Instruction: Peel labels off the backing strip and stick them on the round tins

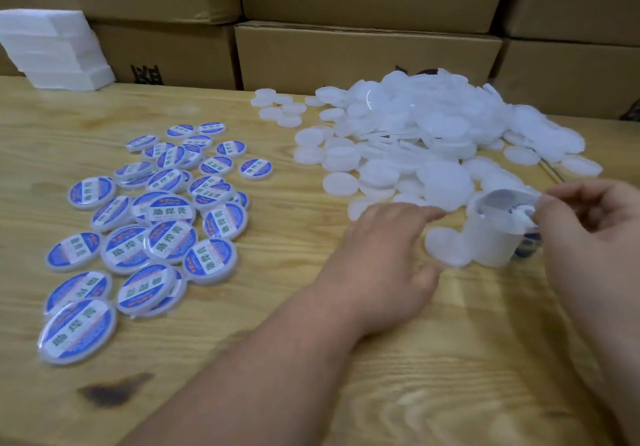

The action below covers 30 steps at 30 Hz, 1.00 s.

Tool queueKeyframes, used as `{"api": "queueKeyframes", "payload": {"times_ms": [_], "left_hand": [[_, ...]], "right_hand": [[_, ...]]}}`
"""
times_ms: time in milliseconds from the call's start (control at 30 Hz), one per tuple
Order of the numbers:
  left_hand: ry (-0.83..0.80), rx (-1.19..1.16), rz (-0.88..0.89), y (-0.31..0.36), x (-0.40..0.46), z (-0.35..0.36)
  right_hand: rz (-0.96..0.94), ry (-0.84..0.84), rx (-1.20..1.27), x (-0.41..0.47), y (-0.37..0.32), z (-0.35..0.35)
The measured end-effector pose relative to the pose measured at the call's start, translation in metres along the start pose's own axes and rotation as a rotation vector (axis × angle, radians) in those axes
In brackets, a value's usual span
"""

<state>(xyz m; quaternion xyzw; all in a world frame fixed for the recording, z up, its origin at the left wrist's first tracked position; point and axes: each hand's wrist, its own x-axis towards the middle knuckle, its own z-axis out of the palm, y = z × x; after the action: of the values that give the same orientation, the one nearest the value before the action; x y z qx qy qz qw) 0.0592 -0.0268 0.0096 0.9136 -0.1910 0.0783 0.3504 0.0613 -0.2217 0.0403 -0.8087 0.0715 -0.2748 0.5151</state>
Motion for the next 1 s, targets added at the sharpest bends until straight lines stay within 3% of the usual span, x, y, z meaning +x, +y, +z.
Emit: {"api": "queueKeyframes", "payload": {"times_ms": [67, 133, 267, 467, 567, 833, 1000], "left_hand": [[-0.158, 0.011, 0.106, 0.005, 0.003, 0.007], [-0.196, 0.06, 0.144, 0.006, 0.006, 0.008], [-0.093, 0.113, 0.084, 0.002, 0.008, 0.005], [-0.095, 0.238, -0.16, -0.007, 0.009, 0.005], [-0.064, 0.204, -0.182, -0.008, 0.011, 0.003], [0.143, -0.391, -0.222, -0.002, 0.008, 0.002], [0.122, -0.665, -0.317, 0.004, 0.007, 0.005]], "right_hand": [[0.012, -0.014, -0.095, 0.002, 0.007, 0.001], [-0.001, -0.069, -0.223, 0.004, 0.011, 0.001], [-0.032, -0.115, -0.295, 0.001, 0.011, 0.005], [-0.05, -0.257, -0.36, -0.003, 0.007, 0.002], [-0.086, -0.294, -0.446, -0.004, 0.006, 0.004], [-0.045, -0.305, -0.359, -0.011, 0.005, 0.008], [-0.003, -0.409, -0.104, -0.014, 0.003, 0.012]]}}
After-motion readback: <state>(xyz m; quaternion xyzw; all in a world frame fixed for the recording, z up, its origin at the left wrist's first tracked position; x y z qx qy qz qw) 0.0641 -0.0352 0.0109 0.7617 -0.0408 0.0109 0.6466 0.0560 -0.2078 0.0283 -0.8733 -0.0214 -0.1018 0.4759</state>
